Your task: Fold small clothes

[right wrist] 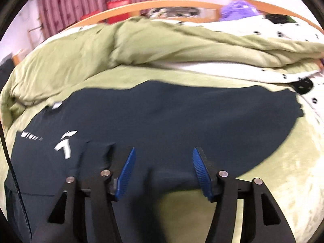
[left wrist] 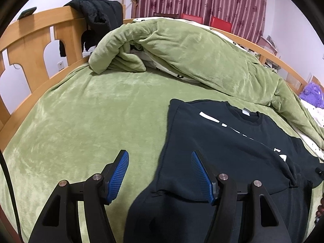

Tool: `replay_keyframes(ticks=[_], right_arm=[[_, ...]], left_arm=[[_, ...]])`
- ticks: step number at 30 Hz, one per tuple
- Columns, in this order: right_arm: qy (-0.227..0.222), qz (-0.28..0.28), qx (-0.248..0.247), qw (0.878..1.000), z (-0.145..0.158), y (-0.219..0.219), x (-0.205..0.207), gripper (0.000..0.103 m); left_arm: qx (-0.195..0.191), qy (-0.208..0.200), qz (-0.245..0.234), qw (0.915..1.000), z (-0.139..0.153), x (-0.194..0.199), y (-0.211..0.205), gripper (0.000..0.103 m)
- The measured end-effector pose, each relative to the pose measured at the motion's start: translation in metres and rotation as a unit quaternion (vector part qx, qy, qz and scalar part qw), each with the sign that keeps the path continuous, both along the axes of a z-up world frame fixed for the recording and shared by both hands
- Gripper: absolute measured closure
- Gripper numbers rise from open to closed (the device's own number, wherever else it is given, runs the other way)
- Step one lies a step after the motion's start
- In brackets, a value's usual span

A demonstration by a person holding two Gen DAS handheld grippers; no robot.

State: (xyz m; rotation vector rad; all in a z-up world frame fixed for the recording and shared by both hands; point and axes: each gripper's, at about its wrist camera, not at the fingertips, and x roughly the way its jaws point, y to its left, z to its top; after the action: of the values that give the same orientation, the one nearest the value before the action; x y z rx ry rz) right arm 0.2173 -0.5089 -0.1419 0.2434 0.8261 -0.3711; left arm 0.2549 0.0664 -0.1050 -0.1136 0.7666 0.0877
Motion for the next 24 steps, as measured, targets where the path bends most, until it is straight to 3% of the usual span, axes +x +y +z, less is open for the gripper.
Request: replay_keyframes(ticks=[6,11,19,22,24], right_arm=[[0.013,-0.057,-0.021,0.998,-0.013,-0.066,-0.018,0.043],[0.032,-0.094,0.011,0.995,-0.045,-0.113,-0.032,0.043],[0.013,-0.122,0.071,0.99,-0.066,-0.153,-0.037,0.039],[0.008,-0.135,0.071,0.988,-0.068,-0.159,-0.033,0.039],[0.008,-0.139,0.057,0.989,-0.069,-0.161,-0.028,0.045]], left_arm=[[0.019,-0.005,-0.008,0.9998,-0.001,0.004,-0.02,0.041],[0.036,-0.005,-0.005,0.9993,-0.005,0.008,-0.026,0.04],[0.039,0.01,0.009,0.9991,-0.014,0.019,-0.026,0.04],[0.045,0.013,0.007,0.9989,-0.017,0.021,-0.03,0.04],[0.05,0.013,0.005,0.9987,-0.018,0.021,-0.033,0.04]])
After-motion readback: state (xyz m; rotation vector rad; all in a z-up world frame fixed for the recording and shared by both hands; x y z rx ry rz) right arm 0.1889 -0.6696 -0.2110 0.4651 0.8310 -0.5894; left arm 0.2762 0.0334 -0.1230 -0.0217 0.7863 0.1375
